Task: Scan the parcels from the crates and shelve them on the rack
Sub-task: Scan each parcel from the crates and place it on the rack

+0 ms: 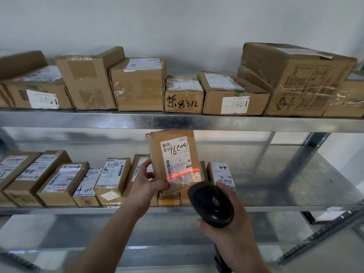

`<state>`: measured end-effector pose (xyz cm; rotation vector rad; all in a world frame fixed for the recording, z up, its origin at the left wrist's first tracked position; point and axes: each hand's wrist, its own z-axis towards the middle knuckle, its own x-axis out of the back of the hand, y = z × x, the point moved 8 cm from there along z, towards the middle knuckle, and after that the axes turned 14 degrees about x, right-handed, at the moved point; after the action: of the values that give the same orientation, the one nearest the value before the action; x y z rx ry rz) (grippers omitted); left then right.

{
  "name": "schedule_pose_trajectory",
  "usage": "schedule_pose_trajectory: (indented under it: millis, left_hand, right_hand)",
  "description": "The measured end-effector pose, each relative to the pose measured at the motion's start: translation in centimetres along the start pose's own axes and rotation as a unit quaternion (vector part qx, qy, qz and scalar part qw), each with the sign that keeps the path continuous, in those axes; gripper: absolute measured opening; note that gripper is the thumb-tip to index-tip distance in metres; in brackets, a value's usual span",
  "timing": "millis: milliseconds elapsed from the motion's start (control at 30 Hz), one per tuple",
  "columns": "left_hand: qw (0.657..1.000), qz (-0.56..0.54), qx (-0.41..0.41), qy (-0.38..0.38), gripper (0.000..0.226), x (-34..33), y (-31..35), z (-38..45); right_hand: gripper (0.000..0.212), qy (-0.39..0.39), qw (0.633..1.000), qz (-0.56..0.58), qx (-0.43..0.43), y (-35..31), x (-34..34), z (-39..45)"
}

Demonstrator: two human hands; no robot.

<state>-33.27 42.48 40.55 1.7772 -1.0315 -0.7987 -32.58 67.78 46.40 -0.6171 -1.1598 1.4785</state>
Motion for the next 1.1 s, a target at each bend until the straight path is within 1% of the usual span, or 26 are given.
schedule_pose_trajectory:
  millis: [100,200,300,467,567,633,700,833,900,1000,1033,1100]
  left_hand:
    - [1.0,-0.006,-0.002,0.011,0.094,0.3,0.1,0.1]
    - [0.999,-0.018,-0.003,0.026,0.093,0.4,0.2,-0.1]
    - [0.999,-0.032,0.0,0.034,0.104,0.1,0.1,-0.6]
    - [0.997,-0.051,-0.01,0.051,0.108,-0.9,0.2,-1.5]
    - [0.996,-0.061,-0.013,0.06,0.106,-2.0,0.3,-2.2]
    - [0.996,-0.063,-0.013,0.063,0.098,-3.0,0.3,-2.9]
    - [0.995,-0.064,-0.009,0.078,0.096,-3.7,0.0,-3.3]
    - [0.992,-0.077,0.003,0.102,0.103,-4.5,-1.0,-3.8]
    - [0.99,-0.083,0.006,0.11,0.105,-5.0,-1.4,-4.0]
    - [0.989,-0.092,0.006,0.118,0.115,-5.9,-1.7,-4.5]
    - [0.988,-0.094,0.004,0.121,0.117,-6.2,-1.7,-4.7]
    - [0.987,-0.098,-0.002,0.126,0.112,-6.8,-1.7,-5.0]
  right_hand:
    - [0.087,-0.003,1.0,0.019,-0.009,0.1,-0.2,0.5]
    - [0.094,-0.031,0.999,0.036,-0.024,0.5,-0.3,1.0]
    - [0.097,-0.066,0.995,0.057,-0.044,1.1,0.2,1.3]
    - [0.089,-0.127,0.988,0.074,-0.048,2.9,1.4,1.9]
    - [0.081,-0.164,0.982,0.089,-0.031,2.9,2.1,2.4]
    - [0.077,-0.171,0.981,0.095,-0.013,2.6,2.9,2.7]
    - [0.075,-0.173,0.98,0.098,0.002,2.5,3.8,2.8]
    - [0.078,-0.177,0.979,0.1,0.013,3.3,5.2,2.5]
    - [0.076,-0.178,0.98,0.092,0.023,3.6,5.8,2.5]
    - [0.076,-0.192,0.977,0.088,0.024,4.0,6.5,2.5]
    - [0.076,-0.197,0.976,0.09,0.022,4.1,6.8,2.5]
    - [0.076,-0.205,0.974,0.094,0.018,4.1,7.4,2.5]
